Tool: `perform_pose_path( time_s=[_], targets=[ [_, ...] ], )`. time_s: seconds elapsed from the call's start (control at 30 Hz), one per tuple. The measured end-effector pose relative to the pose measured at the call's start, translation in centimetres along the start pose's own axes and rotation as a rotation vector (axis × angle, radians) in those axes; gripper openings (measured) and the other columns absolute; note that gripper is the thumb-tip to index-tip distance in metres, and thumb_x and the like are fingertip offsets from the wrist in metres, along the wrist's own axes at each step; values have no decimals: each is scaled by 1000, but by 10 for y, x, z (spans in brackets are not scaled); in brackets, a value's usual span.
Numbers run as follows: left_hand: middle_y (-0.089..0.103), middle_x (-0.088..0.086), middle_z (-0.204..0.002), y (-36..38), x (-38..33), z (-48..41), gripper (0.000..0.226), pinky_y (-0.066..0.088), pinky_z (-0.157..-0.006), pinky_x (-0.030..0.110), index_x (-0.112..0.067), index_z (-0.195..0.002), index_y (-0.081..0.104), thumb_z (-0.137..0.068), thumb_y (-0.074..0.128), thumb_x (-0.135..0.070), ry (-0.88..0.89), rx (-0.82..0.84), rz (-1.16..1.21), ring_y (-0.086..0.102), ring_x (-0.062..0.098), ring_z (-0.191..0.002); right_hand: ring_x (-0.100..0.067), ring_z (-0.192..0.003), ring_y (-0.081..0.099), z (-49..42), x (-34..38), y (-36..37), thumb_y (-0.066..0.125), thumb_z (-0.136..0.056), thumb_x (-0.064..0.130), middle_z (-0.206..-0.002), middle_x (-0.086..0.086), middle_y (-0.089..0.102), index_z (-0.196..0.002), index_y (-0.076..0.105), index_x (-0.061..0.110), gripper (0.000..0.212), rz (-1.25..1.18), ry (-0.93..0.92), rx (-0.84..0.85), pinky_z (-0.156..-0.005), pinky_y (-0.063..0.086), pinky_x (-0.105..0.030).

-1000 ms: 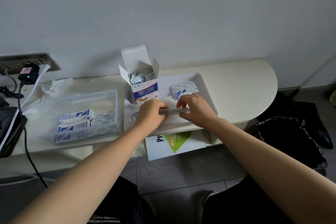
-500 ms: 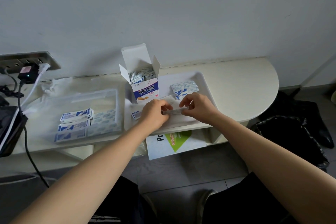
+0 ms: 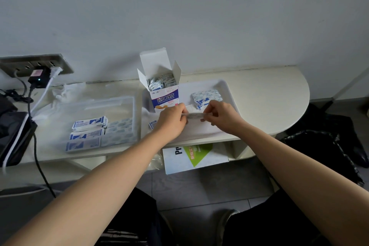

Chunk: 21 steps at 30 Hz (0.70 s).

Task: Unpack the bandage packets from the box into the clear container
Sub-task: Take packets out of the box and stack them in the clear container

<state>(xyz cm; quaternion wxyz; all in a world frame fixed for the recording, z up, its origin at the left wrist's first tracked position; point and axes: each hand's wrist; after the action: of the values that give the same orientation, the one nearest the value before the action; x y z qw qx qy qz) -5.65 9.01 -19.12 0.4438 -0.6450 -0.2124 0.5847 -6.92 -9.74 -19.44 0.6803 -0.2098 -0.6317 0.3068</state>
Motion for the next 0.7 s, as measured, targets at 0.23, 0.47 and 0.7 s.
perform_pose_path(
  time_s=[0.23, 0.47, 0.7],
  targets=[
    [71, 2, -81, -51, -4, 21, 13, 37, -45, 17, -16, -95, 52, -96, 43, -7, -41, 9, 86, 46, -4, -43, -10, -53, 54, 10, 34, 0, 52, -97, 22, -83, 4, 74, -95, 57, 12, 11, -151, -139, 63, -56, 46, -20],
    [67, -2, -72, -111, 25, 49, 29, 36, -42, 18, -19, -99, 57, -87, 39, 1, -105, -52, 133, 53, 17, -45, -12, -48, 48, 5, 99, 30, 49, -95, 12, -72, 4, 72, -91, 66, 13, 18, -207, -282, -10, -50, 41, -19],
    [67, 2, -79, -140, 76, 75, 15, 42, -52, 25, -22, -94, 60, -90, 48, -15, -233, -165, 130, 52, 19, -48, -16, -47, 42, -5, 136, 64, 47, -93, 6, -68, -3, 69, -89, 64, 2, 18, -334, -203, 7, -50, 39, -27]
  ],
)
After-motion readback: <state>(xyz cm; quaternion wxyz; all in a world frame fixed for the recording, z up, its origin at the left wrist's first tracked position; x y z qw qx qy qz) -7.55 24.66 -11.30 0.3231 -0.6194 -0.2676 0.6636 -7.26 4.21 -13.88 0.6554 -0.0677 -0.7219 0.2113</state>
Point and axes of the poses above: each hand's wrist, its own z-axis away from the middle knuckle, its own y-axis out of the palm, x = y × z
